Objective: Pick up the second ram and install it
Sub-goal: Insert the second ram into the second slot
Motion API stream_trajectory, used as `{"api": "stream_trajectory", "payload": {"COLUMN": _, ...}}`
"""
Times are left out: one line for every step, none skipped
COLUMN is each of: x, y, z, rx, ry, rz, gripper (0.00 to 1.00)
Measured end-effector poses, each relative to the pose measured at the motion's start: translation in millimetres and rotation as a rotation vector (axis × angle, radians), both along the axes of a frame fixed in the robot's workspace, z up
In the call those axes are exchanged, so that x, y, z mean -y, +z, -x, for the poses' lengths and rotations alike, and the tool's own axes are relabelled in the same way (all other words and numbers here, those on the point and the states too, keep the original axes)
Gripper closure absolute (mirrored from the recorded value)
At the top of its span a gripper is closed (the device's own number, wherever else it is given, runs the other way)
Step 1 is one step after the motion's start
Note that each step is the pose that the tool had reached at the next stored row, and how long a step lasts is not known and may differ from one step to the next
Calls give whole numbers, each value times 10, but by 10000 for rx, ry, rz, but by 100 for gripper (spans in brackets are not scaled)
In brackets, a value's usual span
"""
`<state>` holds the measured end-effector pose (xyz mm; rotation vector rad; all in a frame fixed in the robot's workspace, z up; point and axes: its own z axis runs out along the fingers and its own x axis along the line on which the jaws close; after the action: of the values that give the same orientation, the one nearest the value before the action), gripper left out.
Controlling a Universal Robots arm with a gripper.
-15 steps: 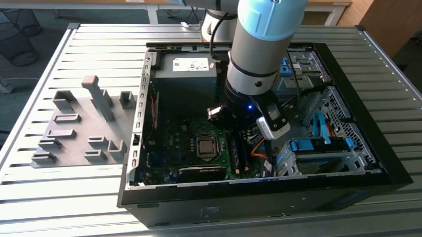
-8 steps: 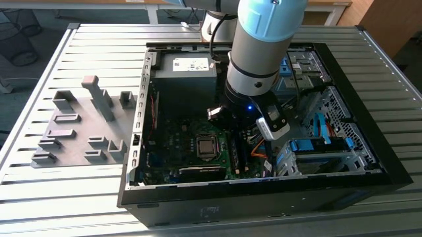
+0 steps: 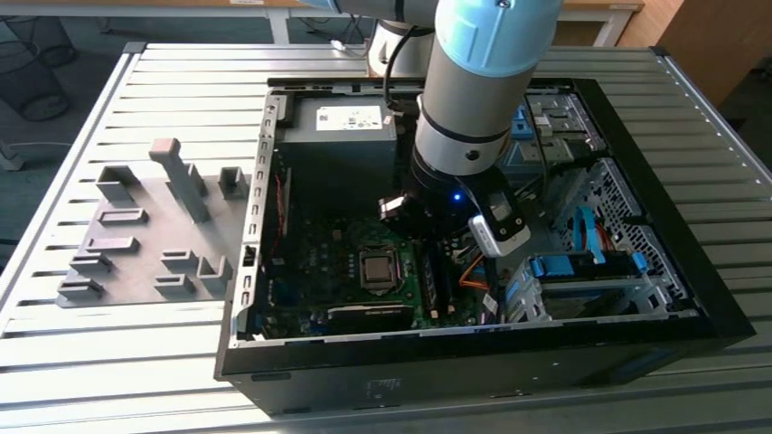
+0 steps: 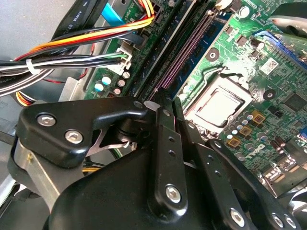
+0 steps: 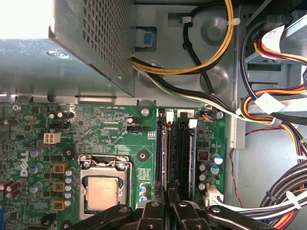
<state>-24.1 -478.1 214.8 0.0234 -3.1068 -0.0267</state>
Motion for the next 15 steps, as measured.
{"api": "stream_trajectory", "payload": {"x": 0, "y": 0, "z": 0, "rx": 0, "ry": 0, "rz": 0, "gripper": 86}}
{"api": "stream_trajectory", "payload": {"x": 0, "y": -1, "z": 0, "rx": 0, "ry": 0, "rz": -1, "gripper": 86}}
{"api": "stream_trajectory", "payload": {"x": 0, "y": -1, "z": 0, "rx": 0, "ry": 0, "rz": -1, "gripper": 86}}
{"api": "stream_trajectory", "payload": {"x": 0, "y": -1, "z": 0, "rx": 0, "ry": 0, "rz": -1, "gripper": 86}}
{"api": "stream_trajectory", "payload": {"x": 0, "y": 1, "z": 0, "rx": 1, "ry": 0, "rz": -3, "gripper": 86}}
{"api": "stream_trajectory", "payload": {"x": -1, "y": 5, "z": 0, "rx": 2, "ry": -1, "rz": -5, "gripper": 86}}
{"api": "stream_trajectory", "payload": {"x": -2, "y": 11, "z": -1, "rx": 5, "ry": -1, "rz": -13, "gripper": 86}}
{"api": "stream_trajectory", "payload": {"x": -3, "y": 19, "z": -1, "rx": 6, "ry": -1, "rz": -21, "gripper": 86}}
{"api": "stream_trajectory", "payload": {"x": -1, "y": 35, "z": -1, "rx": 2, "ry": -1, "rz": -8, "gripper": 86}}
{"api": "stream_trajectory", "payload": {"x": 0, "y": 50, "z": -2, "rx": 0, "ry": -1, "rz": 0, "gripper": 86}}
{"api": "stream_trajectory", "payload": {"x": -1, "y": 61, "z": -3, "rx": 1, "ry": -4, "rz": -4, "gripper": 86}}
{"api": "stream_trajectory", "payload": {"x": 0, "y": 73, "z": -4, "rx": -1, "ry": -6, "rz": -2, "gripper": 86}}
{"api": "stream_trajectory", "payload": {"x": 0, "y": 83, "z": -7, "rx": -3, "ry": -8, "rz": 0, "gripper": 86}}
{"api": "stream_trajectory", "payload": {"x": -1, "y": 86, "z": -14, "rx": -2, "ry": -12, "rz": -4, "gripper": 86}}
{"api": "stream_trajectory", "payload": {"x": -1, "y": 86, "z": -21, "rx": -2, "ry": -31, "rz": -3, "gripper": 86}}
